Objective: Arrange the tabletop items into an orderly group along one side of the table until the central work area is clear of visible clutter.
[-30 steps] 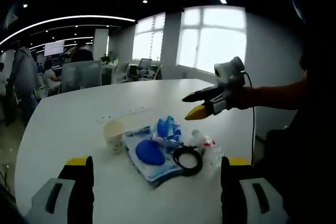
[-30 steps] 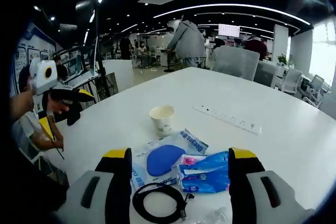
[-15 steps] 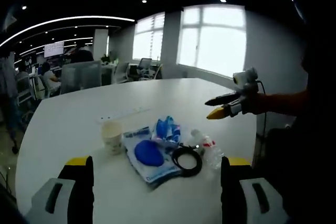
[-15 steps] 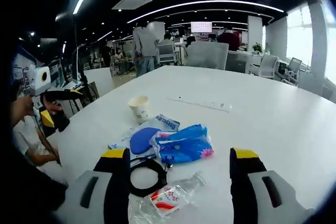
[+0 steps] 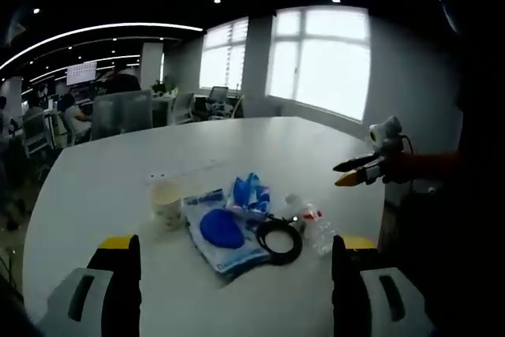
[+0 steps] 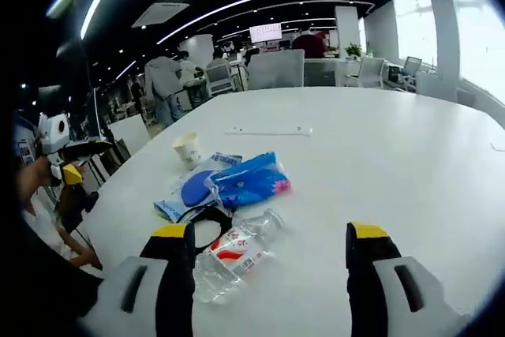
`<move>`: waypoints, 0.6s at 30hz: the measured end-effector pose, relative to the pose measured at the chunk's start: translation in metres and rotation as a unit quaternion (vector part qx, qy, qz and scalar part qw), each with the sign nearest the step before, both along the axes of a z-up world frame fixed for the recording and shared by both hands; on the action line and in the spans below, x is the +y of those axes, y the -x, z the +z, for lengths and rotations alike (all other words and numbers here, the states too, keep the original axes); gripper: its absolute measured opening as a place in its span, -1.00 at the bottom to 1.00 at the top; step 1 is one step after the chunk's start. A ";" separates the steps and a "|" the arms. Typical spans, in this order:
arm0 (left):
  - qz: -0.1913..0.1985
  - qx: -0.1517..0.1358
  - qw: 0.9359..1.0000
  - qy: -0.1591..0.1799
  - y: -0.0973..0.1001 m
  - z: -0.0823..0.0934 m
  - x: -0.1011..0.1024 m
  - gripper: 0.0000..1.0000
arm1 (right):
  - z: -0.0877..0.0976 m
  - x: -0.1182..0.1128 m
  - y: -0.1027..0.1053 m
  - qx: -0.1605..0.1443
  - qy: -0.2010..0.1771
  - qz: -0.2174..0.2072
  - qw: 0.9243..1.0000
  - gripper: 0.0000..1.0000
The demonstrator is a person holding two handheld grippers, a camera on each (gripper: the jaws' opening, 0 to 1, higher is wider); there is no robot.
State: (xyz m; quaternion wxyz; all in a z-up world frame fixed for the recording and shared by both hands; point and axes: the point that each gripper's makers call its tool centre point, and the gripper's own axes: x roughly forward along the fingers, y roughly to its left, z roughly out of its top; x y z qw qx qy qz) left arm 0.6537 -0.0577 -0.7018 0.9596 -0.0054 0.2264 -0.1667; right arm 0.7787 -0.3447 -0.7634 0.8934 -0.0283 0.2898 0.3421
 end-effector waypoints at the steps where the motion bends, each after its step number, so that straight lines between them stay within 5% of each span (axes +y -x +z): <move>1: 0.000 0.000 1.000 0.001 0.000 0.000 -0.001 1.00 | -0.001 -0.004 0.001 0.003 -0.001 -0.005 1.000 0.48; 18: 0.000 -0.003 1.000 0.001 0.000 -0.001 0.002 1.00 | -0.009 -0.004 -0.009 0.022 0.005 -0.013 1.000 0.41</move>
